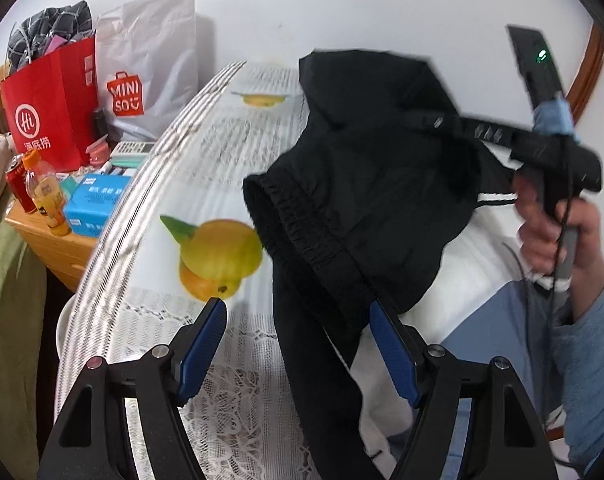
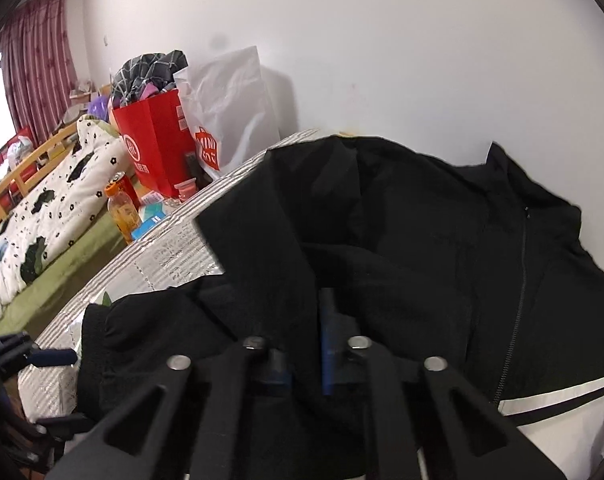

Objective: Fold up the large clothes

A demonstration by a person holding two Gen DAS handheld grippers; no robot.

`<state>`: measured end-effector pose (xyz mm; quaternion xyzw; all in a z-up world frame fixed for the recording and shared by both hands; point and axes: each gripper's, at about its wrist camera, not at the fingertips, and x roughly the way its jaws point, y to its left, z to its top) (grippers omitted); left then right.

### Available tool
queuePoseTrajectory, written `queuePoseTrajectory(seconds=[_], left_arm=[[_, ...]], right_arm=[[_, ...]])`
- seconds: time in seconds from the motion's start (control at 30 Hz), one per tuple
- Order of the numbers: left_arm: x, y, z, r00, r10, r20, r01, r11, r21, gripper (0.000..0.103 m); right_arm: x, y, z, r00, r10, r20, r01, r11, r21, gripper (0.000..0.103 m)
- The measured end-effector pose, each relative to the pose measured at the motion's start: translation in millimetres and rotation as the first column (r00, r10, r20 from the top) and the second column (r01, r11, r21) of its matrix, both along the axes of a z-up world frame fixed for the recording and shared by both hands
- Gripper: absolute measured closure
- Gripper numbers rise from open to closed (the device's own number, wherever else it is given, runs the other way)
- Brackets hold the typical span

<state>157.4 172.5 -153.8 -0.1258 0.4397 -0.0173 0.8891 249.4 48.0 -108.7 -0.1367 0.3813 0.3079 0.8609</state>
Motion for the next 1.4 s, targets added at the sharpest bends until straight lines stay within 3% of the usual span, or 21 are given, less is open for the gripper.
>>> queuePoseTrajectory(seconds=[0.13, 0.23, 0.47, 0.6, 0.67, 0.73, 0.8, 0.93, 1.1, 1.17, 1.27, 1.33, 1.37, 1.4], left_arm=[[2.4, -4.1, -8.1, 1.0, 0.014, -0.021, -0.014, 0.999, 0.034, 0.031], [1.4, -8.8, -8.9, 1.0, 0.012, -0.023, -0.011, 0.998, 0.066, 0.031], [2.3, -7.0, -7.2, 0.999, 0.027, -0.038, -0.026, 0.999, 0.048, 0.031], [5.0, -7.3, -2.3, 0.999, 0.033, -0.026, -0.031, 0.998, 0.048, 0.031], [7.3, -7.4, 0.7, 0.999, 0.035, -0.015, -0.035, 0.998, 0.052, 0.031], [11.5, -6.6, 3.7, 0.999, 0.05, -0.008, -0.049, 0.997, 0.06, 0.031], [17.1, -5.2, 5.3, 0.997, 0.073, -0.006, -0.072, 0.994, 0.079, 0.031], [21.5, 0.2, 4.7, 0.994, 0.111, -0.004, -0.11, 0.989, 0.096, 0.031], [15.0, 3.7, 4.6, 0.993, 0.121, -0.009, -0.12, 0.99, 0.076, 0.031], [12.1, 2.2, 5.6, 0.993, 0.119, -0.007, -0.118, 0.99, 0.075, 0.031], [10.1, -1.4, 6.8, 0.994, 0.113, -0.002, -0.113, 0.991, 0.074, 0.031], [10.4, -4.0, 7.1, 0.994, 0.111, -0.003, -0.111, 0.991, 0.072, 0.031], [10.7, -5.6, 7.5, 0.994, 0.11, -0.002, -0.11, 0.991, 0.072, 0.031], [10.8, -7.5, 8.4, 0.994, 0.107, 0.001, -0.107, 0.992, 0.073, 0.031]], right_arm=[[14.5, -30.9, 20.0, 0.997, -0.071, 0.009, 0.07, 0.993, 0.094, 0.099], [31.2, -63.6, 33.1, 0.983, -0.181, 0.012, 0.177, 0.975, 0.136, 0.099], [80.9, -135.0, 10.1, 0.902, -0.425, -0.073, 0.429, 0.901, 0.06, 0.095], [84.2, -155.4, 2.3, 0.853, -0.517, -0.07, 0.517, 0.856, -0.014, 0.079], [68.5, -152.1, 12.3, 0.868, -0.496, -0.031, 0.496, 0.868, -0.002, 0.064], [47.4, -135.7, 20.7, 0.896, -0.443, 0.015, 0.443, 0.896, 0.004, 0.042], [21.9, -113.3, 25.5, 0.936, -0.349, 0.049, 0.349, 0.937, -0.001, 0.037], [-20.0, -66.9, 17.7, 0.99, -0.143, 0.01, 0.143, 0.99, -0.014, 0.031], [-54.0, -6.6, -7.4, 0.997, 0.057, 0.049, -0.05, 0.991, -0.124, 0.029], [-56.0, 15.0, -22.2, 0.993, 0.084, 0.078, -0.066, 0.975, -0.214, 0.03], [-42.9, 23.9, -40.4, 0.997, 0.024, 0.076, -0.002, 0.96, -0.28, 0.032], [-28.6, 17.1, -45.6, 0.999, -0.018, 0.048, 0.029, 0.968, -0.248, 0.065], [-22.7, 10.3, -44.5, 1.0, -0.025, 0.01, 0.027, 0.977, -0.21, 0.089], [-20.8, 0.7, -37.9, 0.999, -0.032, -0.006, 0.031, 0.987, -0.158, 0.089]])
